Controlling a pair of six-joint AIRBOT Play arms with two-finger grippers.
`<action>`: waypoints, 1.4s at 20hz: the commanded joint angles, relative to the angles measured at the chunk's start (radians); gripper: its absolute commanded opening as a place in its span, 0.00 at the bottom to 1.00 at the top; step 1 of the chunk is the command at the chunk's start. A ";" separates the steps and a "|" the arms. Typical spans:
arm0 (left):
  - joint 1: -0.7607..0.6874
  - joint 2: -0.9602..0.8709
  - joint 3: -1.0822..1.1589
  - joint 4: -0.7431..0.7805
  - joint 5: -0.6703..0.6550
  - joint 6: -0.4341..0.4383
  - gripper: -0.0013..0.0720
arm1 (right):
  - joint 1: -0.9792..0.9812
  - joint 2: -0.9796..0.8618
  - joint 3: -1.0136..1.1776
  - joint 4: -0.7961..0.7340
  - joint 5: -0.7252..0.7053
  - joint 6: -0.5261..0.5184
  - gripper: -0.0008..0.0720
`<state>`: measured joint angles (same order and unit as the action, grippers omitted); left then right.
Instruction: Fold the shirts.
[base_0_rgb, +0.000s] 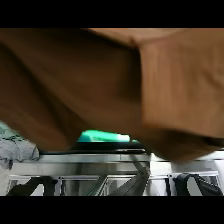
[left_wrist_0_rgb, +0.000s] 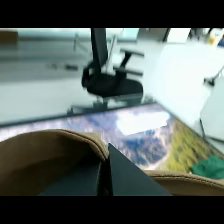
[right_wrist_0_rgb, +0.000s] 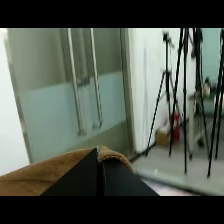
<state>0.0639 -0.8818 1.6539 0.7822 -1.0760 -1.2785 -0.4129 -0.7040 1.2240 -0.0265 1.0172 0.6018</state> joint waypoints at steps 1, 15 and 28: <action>-0.025 -0.262 0.013 0.011 -0.043 0.021 0.05 | 0.103 -0.256 -0.002 -0.132 -0.052 0.026 0.03; 0.121 -1.024 0.402 0.047 -0.398 -0.059 0.99 | 0.072 -0.821 0.037 -0.007 -0.097 -0.006 0.32; 0.148 -0.397 -0.925 0.297 -0.371 -0.132 0.96 | -0.020 -0.368 -0.454 -0.512 0.188 0.364 0.03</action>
<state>0.2039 -1.3788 0.9455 1.0477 -1.5192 -1.4220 -0.4305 -1.1549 0.8787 -0.5076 1.1847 0.9432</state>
